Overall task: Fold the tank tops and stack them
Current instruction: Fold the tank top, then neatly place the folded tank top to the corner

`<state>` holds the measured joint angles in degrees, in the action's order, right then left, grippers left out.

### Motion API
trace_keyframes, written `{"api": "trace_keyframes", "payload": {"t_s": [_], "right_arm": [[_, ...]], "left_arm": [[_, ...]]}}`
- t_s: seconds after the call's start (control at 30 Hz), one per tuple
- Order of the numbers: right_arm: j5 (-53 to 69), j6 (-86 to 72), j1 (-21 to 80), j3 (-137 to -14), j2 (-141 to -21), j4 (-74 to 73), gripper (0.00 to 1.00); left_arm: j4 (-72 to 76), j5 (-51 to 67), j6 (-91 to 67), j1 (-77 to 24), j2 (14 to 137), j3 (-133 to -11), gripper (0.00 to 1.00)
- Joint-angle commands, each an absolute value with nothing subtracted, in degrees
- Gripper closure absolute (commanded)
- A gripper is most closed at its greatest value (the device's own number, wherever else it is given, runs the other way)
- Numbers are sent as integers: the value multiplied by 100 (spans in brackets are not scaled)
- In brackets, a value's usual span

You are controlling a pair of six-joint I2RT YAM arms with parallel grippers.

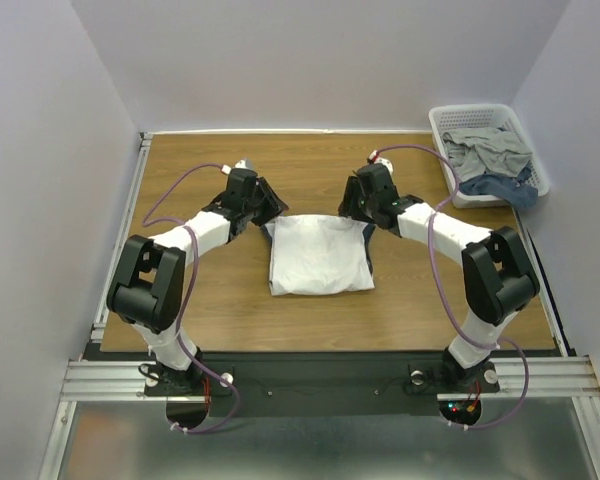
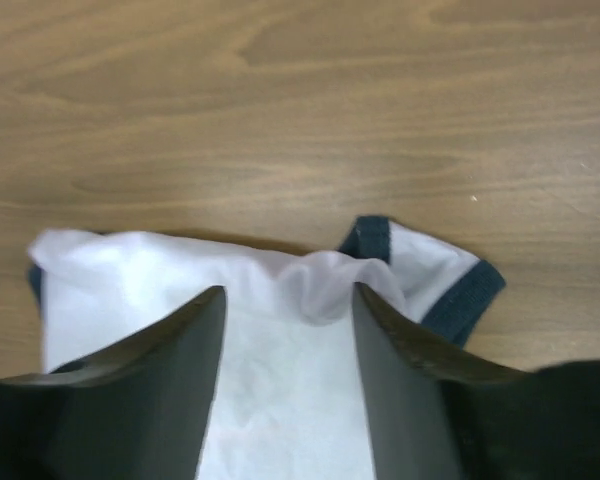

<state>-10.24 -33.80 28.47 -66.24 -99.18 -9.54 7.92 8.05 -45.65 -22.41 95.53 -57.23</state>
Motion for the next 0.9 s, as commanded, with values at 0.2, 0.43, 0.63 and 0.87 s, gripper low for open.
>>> {"api": "trace_keyframes", "payload": {"t_s": [0.2, 0.43, 0.63, 0.87], "right_arm": [[-976, -3146, 2900, -6778, -9177, -1195, 46], [-677, -3094, 3015, -6679, -9499, -1213, 66], [-650, -2874, 2980, -7391, -10633, -1222, 71], [-589, -3032, 2532, -7971, -11399, -1292, 72]], "left_arm": [[458, 729, -4157, -2161, 8588, -6013, 46], [518, 598, -4939, -3093, 7998, -4940, 61], [791, 633, -5300, -3542, 7980, -4395, 73], [887, 606, -5168, -3437, 8629, -4272, 80]]}}
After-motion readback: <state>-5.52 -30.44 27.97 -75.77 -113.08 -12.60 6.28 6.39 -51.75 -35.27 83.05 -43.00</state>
